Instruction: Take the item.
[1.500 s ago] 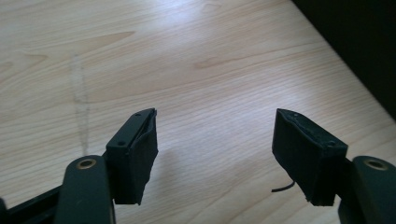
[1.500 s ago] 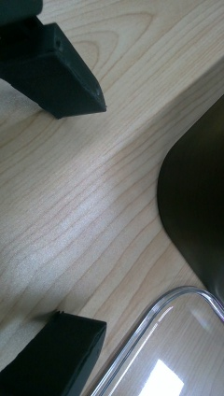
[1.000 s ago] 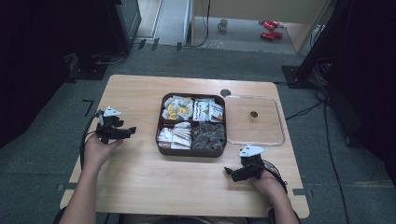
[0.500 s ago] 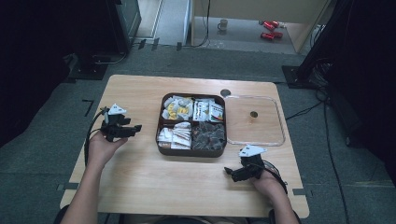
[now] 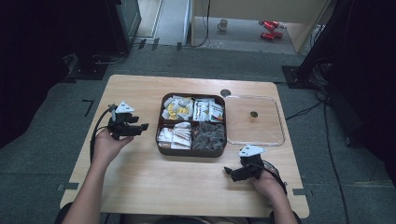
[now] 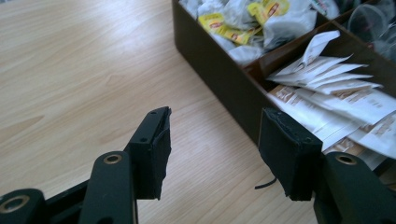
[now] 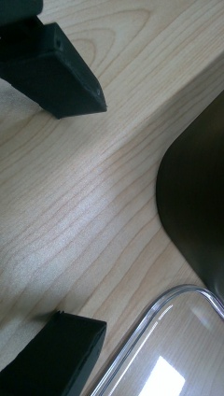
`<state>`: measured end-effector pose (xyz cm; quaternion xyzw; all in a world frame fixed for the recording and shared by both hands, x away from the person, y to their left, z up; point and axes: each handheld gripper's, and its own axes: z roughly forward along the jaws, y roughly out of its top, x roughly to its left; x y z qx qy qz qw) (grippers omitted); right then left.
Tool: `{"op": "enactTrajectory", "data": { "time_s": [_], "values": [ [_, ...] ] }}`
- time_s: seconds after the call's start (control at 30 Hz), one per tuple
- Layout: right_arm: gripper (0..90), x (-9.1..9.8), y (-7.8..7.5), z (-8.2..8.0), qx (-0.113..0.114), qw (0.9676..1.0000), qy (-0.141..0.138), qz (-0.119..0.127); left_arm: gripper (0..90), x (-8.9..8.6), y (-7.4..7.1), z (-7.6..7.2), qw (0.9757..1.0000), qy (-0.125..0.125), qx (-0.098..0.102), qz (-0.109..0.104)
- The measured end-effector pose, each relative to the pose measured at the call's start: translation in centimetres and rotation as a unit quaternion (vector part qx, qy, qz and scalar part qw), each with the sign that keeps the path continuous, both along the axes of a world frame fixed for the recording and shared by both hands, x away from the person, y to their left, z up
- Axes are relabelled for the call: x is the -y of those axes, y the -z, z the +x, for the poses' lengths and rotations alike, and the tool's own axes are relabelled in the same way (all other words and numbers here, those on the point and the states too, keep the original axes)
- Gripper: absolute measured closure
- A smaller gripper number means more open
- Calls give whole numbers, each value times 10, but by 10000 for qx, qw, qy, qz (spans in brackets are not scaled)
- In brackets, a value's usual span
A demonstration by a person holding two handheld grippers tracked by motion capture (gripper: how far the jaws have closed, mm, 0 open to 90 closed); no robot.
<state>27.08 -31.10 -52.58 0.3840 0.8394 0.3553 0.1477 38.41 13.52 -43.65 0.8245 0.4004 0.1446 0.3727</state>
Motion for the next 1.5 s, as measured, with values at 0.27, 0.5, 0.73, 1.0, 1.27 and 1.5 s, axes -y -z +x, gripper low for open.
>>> {"op": "enactTrajectory", "data": {
  "time_s": [0.27,0.5,0.73,1.0,1.27,1.5],
  "values": [
    [0,0,0,0,0,10000,1,-2,478,12,-5,1,9998,185,-16,-47],
    [0,0,0,0,-8,10000,12,-1,515,24,-6,3,9993,371,-47,4],
    [0,0,0,-2,-12,10000,70,9,527,35,-5,6,9987,504,-79,-30],
    [0,0,0,-3,-9,10000,92,12,545,48,-2,10,9976,680,-117,24],
    [0,0,0,-4,-5,9999,116,8,582,57,2,14,9963,854,-87,13],
    [0,0,0,-5,7,9999,129,20,610,65,5,21,9952,964,-164,76]
  ]
}}
